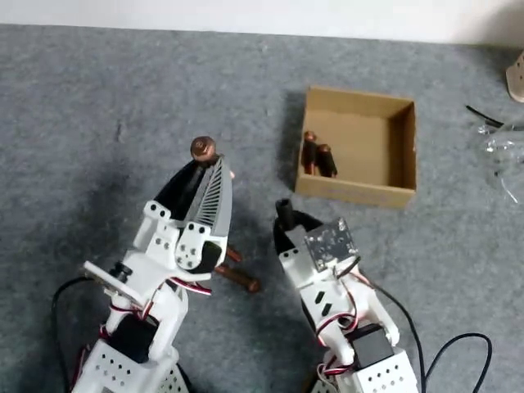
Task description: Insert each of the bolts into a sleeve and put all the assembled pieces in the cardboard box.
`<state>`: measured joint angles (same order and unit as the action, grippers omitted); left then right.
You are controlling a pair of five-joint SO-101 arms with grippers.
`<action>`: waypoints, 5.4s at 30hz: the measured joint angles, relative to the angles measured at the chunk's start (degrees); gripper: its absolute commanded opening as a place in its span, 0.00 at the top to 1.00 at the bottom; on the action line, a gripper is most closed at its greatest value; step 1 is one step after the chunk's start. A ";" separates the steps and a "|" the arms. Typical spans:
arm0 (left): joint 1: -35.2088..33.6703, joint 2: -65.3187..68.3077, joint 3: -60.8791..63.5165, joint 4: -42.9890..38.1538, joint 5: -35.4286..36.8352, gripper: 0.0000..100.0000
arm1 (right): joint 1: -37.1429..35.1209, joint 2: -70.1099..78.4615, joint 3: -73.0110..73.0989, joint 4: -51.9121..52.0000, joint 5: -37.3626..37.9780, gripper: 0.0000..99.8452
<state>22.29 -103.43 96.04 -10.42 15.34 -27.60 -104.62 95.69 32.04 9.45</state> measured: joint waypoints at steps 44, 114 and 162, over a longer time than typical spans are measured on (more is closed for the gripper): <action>2.99 -0.18 0.00 16.70 11.34 0.99 | -8.09 0.09 0.00 -7.56 5.71 1.00; 5.89 0.00 0.00 26.11 16.53 0.99 | -8.35 0.09 0.00 -7.47 5.71 1.00; 8.88 -0.62 0.00 31.74 12.84 0.69 | -4.75 0.18 0.09 -7.47 5.80 1.00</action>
<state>31.16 -104.04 96.04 21.32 28.18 -32.35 -104.44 95.78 24.57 15.25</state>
